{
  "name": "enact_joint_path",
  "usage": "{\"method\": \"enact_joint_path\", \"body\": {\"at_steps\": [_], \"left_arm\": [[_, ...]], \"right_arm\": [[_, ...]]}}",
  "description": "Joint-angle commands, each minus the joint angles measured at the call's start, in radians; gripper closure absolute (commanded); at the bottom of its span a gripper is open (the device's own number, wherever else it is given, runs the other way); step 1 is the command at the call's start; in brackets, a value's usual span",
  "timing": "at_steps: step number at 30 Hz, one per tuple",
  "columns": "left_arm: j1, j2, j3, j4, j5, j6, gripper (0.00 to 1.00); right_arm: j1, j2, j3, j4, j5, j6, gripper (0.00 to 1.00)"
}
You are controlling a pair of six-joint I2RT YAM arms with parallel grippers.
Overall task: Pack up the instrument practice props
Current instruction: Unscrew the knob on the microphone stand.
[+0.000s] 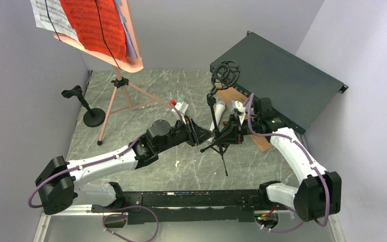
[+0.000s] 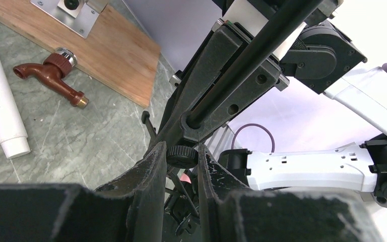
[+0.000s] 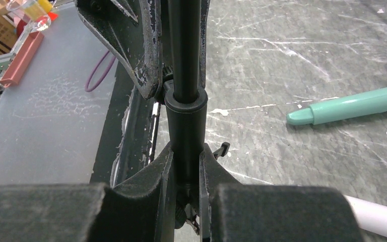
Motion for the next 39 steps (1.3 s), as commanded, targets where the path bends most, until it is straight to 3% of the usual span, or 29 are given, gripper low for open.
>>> {"method": "enact_joint_path", "body": {"at_steps": [1, 5, 13, 18, 19, 20, 23, 25, 28, 33, 35, 39], "left_arm": [[-0.006, 0.013, 0.048, 0.077, 0.072, -0.006, 1.0], [0.012, 0.017, 0.053, 0.059, 0.062, -0.099, 1.0], [0.033, 0.084, -0.073, 0.288, -0.005, -0.843, 1.0], [0.034, 0.063, 0.016, 0.073, -0.018, -0.838, 1.0], [0.034, 0.055, 0.025, 0.06, -0.015, -0.812, 1.0], [0.033, 0.043, 0.031, 0.041, -0.015, -0.771, 0.93], [0.034, -0.033, 0.046, -0.089, -0.052, -0.584, 0.4], [0.034, -0.098, 0.062, -0.242, -0.084, -0.419, 0.18], [0.036, -0.22, 0.036, -0.342, -0.125, -0.125, 0.07], [0.032, -0.36, -0.097, -0.16, 0.106, 0.429, 0.07], [0.027, -0.369, -0.113, -0.128, 0.163, 0.653, 0.08], [0.005, -0.29, -0.098, -0.086, 0.198, 0.953, 0.08]], "right_arm": [[0.001, -0.01, 0.01, 0.051, -0.053, -0.004, 1.0], [0.001, -0.01, 0.01, 0.051, -0.053, -0.004, 1.0], [0.001, -0.012, 0.013, 0.049, -0.05, -0.01, 1.0], [0.0, -0.015, 0.01, 0.049, -0.041, -0.01, 1.0], [0.0, -0.016, 0.011, 0.049, -0.041, -0.011, 1.0], [0.0, -0.016, 0.01, 0.048, -0.041, -0.011, 1.0], [0.0, -0.016, 0.01, 0.046, -0.044, -0.012, 1.0], [0.001, -0.016, 0.012, 0.043, -0.044, -0.016, 1.0], [0.001, -0.016, 0.013, 0.039, -0.044, -0.021, 1.0], [0.001, -0.013, 0.015, 0.03, -0.046, -0.033, 1.0], [0.001, -0.01, 0.015, 0.027, -0.049, -0.04, 1.0], [0.0, -0.007, 0.013, 0.018, -0.051, -0.056, 1.0]]}}
